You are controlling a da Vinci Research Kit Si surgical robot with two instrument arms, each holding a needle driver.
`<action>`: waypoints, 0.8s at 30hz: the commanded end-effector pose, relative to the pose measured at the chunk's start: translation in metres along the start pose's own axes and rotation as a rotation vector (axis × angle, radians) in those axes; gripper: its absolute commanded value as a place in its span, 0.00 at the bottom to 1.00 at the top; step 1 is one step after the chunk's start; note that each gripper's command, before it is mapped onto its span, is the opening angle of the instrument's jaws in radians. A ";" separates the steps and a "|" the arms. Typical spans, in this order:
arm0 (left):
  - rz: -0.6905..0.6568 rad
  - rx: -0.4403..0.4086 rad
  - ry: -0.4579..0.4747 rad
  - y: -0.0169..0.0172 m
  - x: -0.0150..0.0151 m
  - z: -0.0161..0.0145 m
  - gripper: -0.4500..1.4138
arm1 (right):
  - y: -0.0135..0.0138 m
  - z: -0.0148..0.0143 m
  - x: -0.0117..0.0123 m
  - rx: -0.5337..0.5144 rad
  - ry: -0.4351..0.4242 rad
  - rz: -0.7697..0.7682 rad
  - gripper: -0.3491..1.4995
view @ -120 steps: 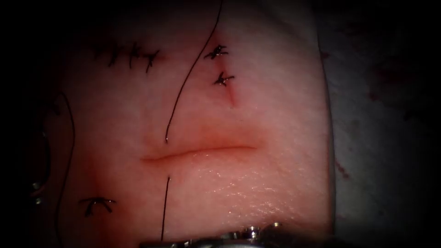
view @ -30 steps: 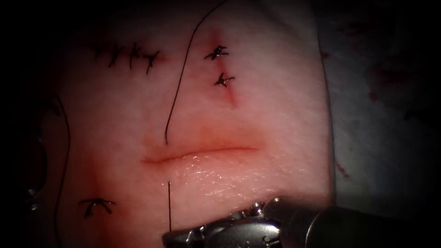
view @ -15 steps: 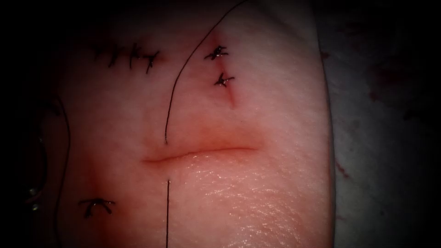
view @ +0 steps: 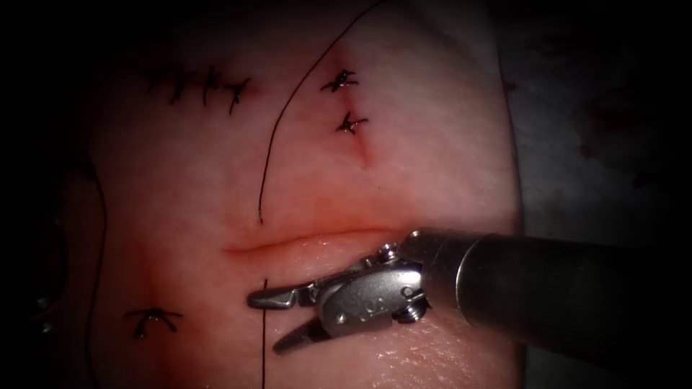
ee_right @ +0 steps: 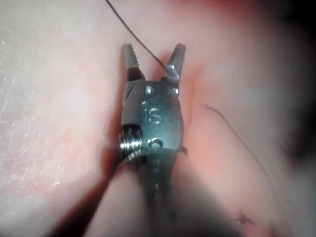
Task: Wound Closure
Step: Pull the suture through the wound with the right grasper.
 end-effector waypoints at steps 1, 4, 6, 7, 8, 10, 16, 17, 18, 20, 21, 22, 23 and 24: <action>0.000 -0.001 0.001 0.0000 -0.0007 0.0006 0.00 | 0.0007 0.0017 -0.0007 -0.006 -0.001 -0.004 0.85; 0.000 -0.001 0.001 0.0000 -0.0007 0.0006 0.00 | 0.0008 0.0019 -0.0012 -0.008 -0.004 -0.004 0.75; 0.000 -0.002 0.001 0.0000 -0.0007 0.0005 0.00 | 0.0007 0.0016 -0.0013 -0.011 -0.006 0.013 0.13; 0.000 -0.002 0.001 0.0000 -0.0007 0.0005 0.00 | 0.0006 0.0015 -0.0012 -0.016 -0.015 0.030 0.00; 0.000 -0.002 0.001 0.0000 -0.0007 0.0005 0.00 | 0.0006 0.0014 -0.0011 -0.023 -0.028 0.043 0.00; 0.000 -0.001 0.001 0.0000 -0.0007 0.0005 0.00 | 0.0004 0.0013 -0.0009 -0.024 -0.030 0.042 0.00; -0.005 0.000 0.002 0.0001 -0.0007 0.0006 0.00 | -0.0020 0.0006 0.0025 0.039 -0.026 0.029 0.00; -0.005 -0.001 0.002 0.0001 -0.0007 0.0006 0.00 | -0.0025 0.0003 0.0031 0.043 -0.022 0.026 0.00; -0.005 -0.001 0.002 0.0001 -0.0007 0.0005 0.00 | -0.0033 -0.0001 0.0041 0.050 -0.020 0.022 0.00; -0.005 -0.002 0.002 0.0000 -0.0007 0.0005 0.00 | -0.0049 -0.0008 0.0059 0.058 -0.015 0.014 0.00; -0.005 -0.002 0.002 0.0000 -0.0007 0.0005 0.00 | -0.0056 -0.0011 0.0067 0.059 -0.010 0.011 0.00; -0.005 -0.001 0.002 0.0000 -0.0007 0.0005 0.00 | -0.0073 -0.0018 0.0088 0.068 -0.003 0.001 0.00; -0.005 -0.001 0.002 0.0001 -0.0007 0.0006 0.00 | -0.0080 -0.0021 0.0097 0.073 0.002 -0.003 0.00; -0.005 0.000 0.002 0.0001 -0.0007 0.0006 0.00 | -0.0095 -0.0027 0.0118 0.083 0.014 -0.010 0.00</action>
